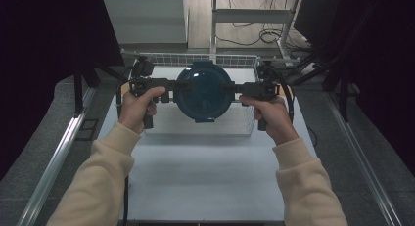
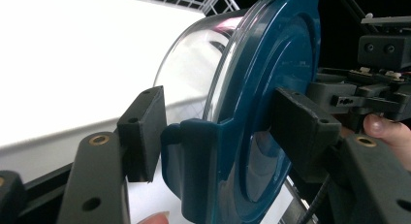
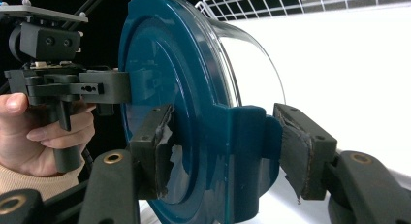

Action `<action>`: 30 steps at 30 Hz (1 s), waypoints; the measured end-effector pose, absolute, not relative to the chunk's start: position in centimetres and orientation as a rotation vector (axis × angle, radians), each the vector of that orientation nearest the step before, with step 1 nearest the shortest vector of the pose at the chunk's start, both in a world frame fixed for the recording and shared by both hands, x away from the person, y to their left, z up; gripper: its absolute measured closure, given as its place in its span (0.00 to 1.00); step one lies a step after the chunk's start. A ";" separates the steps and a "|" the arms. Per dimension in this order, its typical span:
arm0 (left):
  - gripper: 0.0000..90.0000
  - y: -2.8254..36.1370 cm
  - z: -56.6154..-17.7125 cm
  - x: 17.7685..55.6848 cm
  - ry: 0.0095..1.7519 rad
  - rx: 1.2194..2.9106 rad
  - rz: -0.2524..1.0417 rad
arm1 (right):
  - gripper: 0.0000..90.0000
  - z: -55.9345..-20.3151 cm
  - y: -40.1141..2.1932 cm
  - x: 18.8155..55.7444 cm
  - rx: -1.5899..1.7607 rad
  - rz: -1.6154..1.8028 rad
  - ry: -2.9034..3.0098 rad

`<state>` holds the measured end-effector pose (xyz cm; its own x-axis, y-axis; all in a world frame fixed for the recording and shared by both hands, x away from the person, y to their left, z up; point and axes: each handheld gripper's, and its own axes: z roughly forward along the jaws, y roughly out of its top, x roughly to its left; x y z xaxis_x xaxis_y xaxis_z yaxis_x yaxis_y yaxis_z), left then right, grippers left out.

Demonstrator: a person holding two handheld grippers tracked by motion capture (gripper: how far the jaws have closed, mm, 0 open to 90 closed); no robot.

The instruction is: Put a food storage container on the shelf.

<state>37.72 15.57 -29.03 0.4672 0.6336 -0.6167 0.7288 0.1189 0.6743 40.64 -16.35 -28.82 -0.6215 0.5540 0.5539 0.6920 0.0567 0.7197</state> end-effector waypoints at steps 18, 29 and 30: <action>0.44 17.1 -28.8 42.3 1.225 1.508 -0.111 | 0.48 -28.3 -15.4 45.4 -1.272 -1.603 -2.177; 0.44 17.1 -30.8 44.8 1.276 1.476 -0.153 | 0.48 -30.0 -15.3 48.1 -1.333 -1.571 -2.116; 0.44 17.1 -31.0 44.9 1.281 1.472 -0.154 | 0.48 -30.1 -15.3 48.3 -1.343 -1.574 -2.107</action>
<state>44.91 17.07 -30.95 0.4019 0.6047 -0.6876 0.7505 0.2127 0.6257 48.27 -15.35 -30.10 -0.5723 0.5432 0.6143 0.7430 0.0266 0.6687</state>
